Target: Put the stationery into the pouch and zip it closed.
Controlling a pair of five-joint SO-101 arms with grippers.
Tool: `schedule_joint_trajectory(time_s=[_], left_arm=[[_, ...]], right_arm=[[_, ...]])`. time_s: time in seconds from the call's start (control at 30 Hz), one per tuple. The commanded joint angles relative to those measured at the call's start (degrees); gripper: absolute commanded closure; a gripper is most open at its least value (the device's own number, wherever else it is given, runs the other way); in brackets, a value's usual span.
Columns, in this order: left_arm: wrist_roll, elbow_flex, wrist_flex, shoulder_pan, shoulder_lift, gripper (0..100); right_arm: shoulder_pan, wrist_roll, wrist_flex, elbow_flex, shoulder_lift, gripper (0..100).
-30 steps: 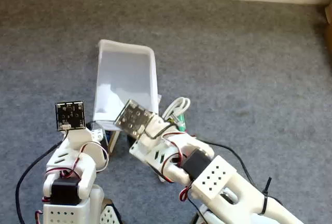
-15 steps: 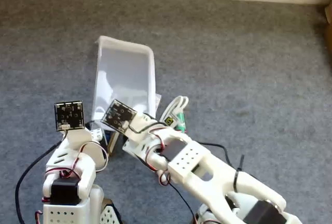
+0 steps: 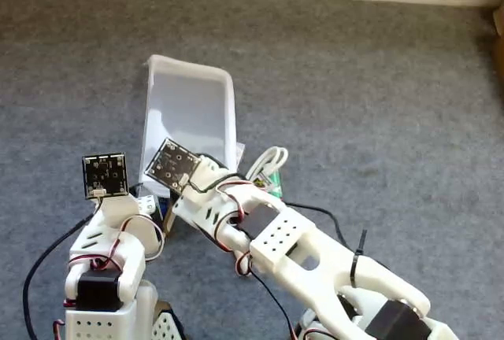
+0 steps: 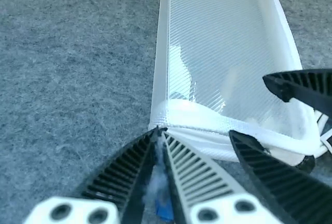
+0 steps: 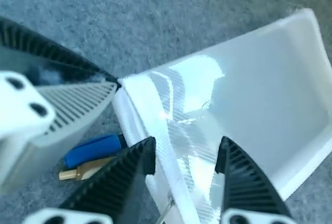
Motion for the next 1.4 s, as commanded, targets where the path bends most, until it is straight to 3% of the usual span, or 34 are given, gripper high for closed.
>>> schedule_joint_trajectory(time_s=[0.0, 0.3, 0.6, 0.9, 0.93, 1.07, 1.2, 1.37], left_arm=[[0.5, -2.5, -1.2, 0.0, -0.7, 99], [0.5, -2.5, -1.2, 0.0, -0.7, 99], [0.5, -2.5, -1.2, 0.0, -0.7, 99], [-0.2, -2.7, -1.1, -2.8, -0.7, 99], [-2.9, -2.7, -1.3, -4.4, -0.6, 99], [-25.4, -2.2, -1.1, -8.0, -0.6, 93], [-29.5, -2.4, -0.4, -11.0, -0.5, 80], [-41.6, -2.1, -0.2, -12.9, -0.5, 76]], right_arm=[[-0.1, 3.5, -2.6, -2.9, -0.2, 81.4], [0.0, 5.6, -2.3, -3.2, 6.3, 81.4], [-1.1, 5.6, 3.6, -2.8, -0.9, 81.4], [0.7, 5.5, 4.2, -2.2, 1.8, 81.4], [1.7, 5.5, 4.7, -1.7, 1.4, 81.4], [7.4, 5.4, 6.9, 1.6, -4.3, 81.4], [15.3, 4.1, 6.6, 4.9, -11.7, 81.4], [24.6, -7.4, 4.8, 5.3, -14.8, 81.4]])
